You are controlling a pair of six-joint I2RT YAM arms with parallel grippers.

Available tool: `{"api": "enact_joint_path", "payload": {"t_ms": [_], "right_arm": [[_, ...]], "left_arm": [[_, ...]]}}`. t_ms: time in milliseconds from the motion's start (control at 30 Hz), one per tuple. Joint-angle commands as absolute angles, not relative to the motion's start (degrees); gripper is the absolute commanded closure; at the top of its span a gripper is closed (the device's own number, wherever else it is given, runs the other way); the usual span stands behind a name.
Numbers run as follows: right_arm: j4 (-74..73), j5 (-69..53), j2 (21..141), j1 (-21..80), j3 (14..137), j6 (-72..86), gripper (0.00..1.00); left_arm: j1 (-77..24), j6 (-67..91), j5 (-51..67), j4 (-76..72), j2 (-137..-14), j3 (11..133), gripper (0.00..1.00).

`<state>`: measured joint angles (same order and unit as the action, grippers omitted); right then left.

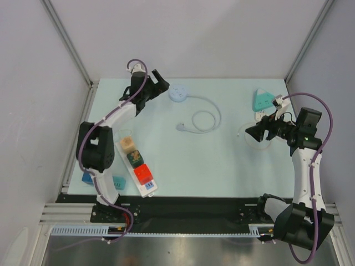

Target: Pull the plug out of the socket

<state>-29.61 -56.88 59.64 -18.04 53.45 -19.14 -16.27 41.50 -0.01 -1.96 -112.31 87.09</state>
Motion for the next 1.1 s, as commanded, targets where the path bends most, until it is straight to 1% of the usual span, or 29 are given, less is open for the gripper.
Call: {"api": "enact_joint_path", "payload": {"t_ms": [0, 67, 133, 233, 333, 467, 600, 667, 767, 933, 1067], "right_arm": [[-28.2, -57.5, 58.4, -18.5, 53.3, -19.6, 0.27], [-28.2, -57.7, 58.4, -18.5, 53.2, -19.6, 0.27], [-28.2, -58.0, 58.2, -18.5, 53.2, -19.6, 0.27], [-28.0, -58.2, 58.1, -18.5, 52.9, -19.4, 0.27], [-27.9, -58.5, 58.1, -18.5, 52.8, -19.3, 0.27], [-27.7, -58.8, 58.1, -18.5, 52.7, -19.2, 0.27], [-27.8, -59.1, 57.9, -18.5, 52.7, -19.1, 0.27], [-27.7, -59.2, 57.9, -18.5, 52.6, -18.9, 0.27], [-27.6, -59.4, 57.9, -18.5, 52.6, -18.8, 0.27], [-27.6, -59.3, 58.0, -18.6, 52.5, -18.7, 0.27], [-27.6, -59.2, 58.0, -18.7, 52.4, -18.7, 0.27]], "left_arm": [[-17.0, 33.0, -2.7, -0.4, -99.9, 78.2, 0.01], [-17.5, 31.7, -4.1, -0.4, -95.4, 71.4, 0.01], [-17.5, 31.9, -6.5, 3.9, -89.1, 66.5, 0.0], [-17.5, 32.5, -8.8, 9.7, -81.2, 62.1, 0.0], [-17.5, 33.7, -10.7, 15.7, -76.0, 58.2, 0.0], [-17.5, 38.4, -14.6, 24.1, -65.7, 53.4, 0.0], [-17.6, 45.4, -20.3, 34.4, -60.0, 51.5, 0.01], [-17.6, 48.1, -21.4, 38.7, -58.7, 50.5, 0.0], [-17.6, 49.1, -21.9, 40.8, -57.9, 49.1, 0.01], [-17.6, 52.4, -24.1, 45.1, -62.1, 50.4, 0.0], [-17.6, 52.1, -23.9, 43.9, -65.4, 50.9, 0.01]]}}
